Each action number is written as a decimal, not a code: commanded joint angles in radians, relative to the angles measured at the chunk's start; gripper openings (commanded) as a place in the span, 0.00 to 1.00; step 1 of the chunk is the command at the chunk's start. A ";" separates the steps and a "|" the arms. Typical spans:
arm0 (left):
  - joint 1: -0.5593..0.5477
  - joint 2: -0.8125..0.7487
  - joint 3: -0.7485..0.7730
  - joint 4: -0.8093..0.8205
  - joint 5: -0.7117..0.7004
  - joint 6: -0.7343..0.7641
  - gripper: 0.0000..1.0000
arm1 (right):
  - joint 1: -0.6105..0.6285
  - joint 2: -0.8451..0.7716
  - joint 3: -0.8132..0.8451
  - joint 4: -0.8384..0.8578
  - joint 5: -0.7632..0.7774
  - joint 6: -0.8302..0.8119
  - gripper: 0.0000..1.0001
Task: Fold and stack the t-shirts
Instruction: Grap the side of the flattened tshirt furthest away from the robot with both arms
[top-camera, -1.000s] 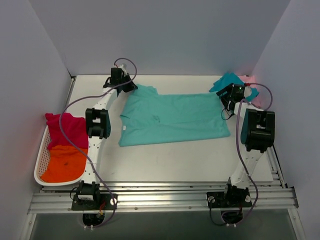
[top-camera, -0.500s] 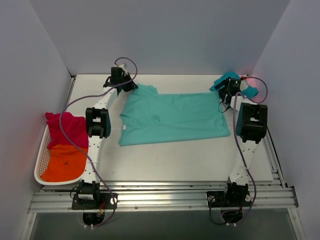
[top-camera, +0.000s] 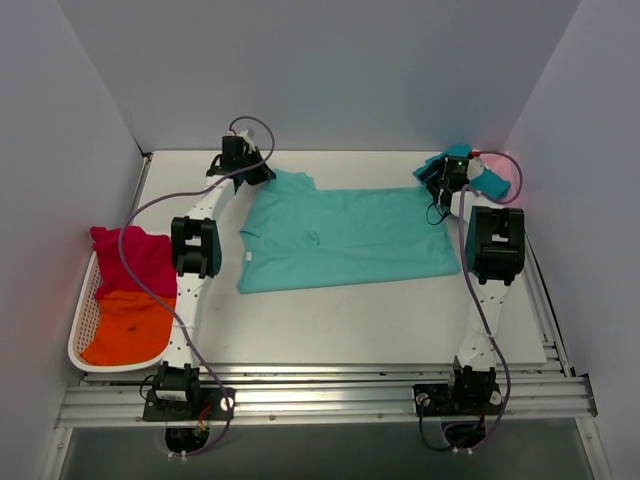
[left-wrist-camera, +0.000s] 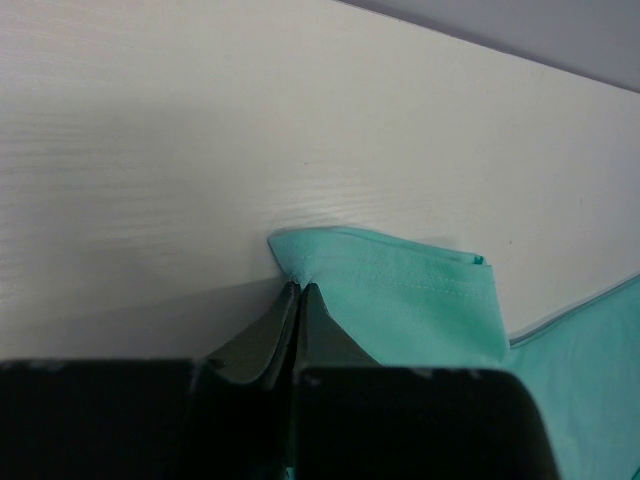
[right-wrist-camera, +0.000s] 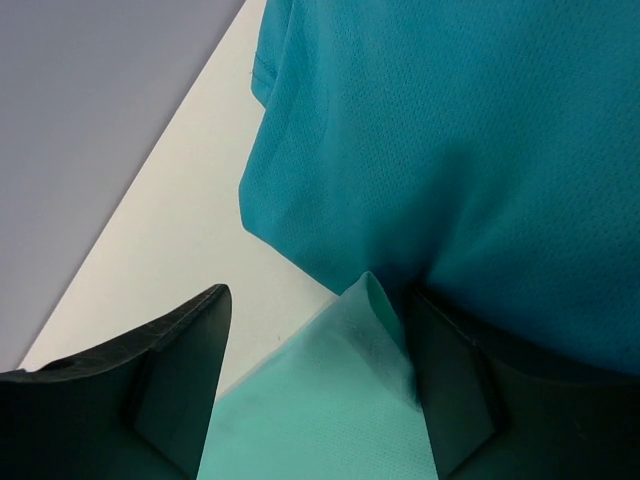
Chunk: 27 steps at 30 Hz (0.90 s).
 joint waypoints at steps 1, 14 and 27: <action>0.004 0.007 0.011 -0.061 0.000 0.017 0.02 | 0.023 -0.051 -0.016 -0.079 0.023 -0.020 0.59; 0.006 0.004 0.005 -0.061 -0.001 0.016 0.02 | 0.015 -0.042 -0.004 -0.111 0.020 -0.040 0.00; 0.010 -0.135 -0.149 0.032 -0.029 0.037 0.02 | -0.009 0.001 0.164 -0.212 0.008 -0.090 0.02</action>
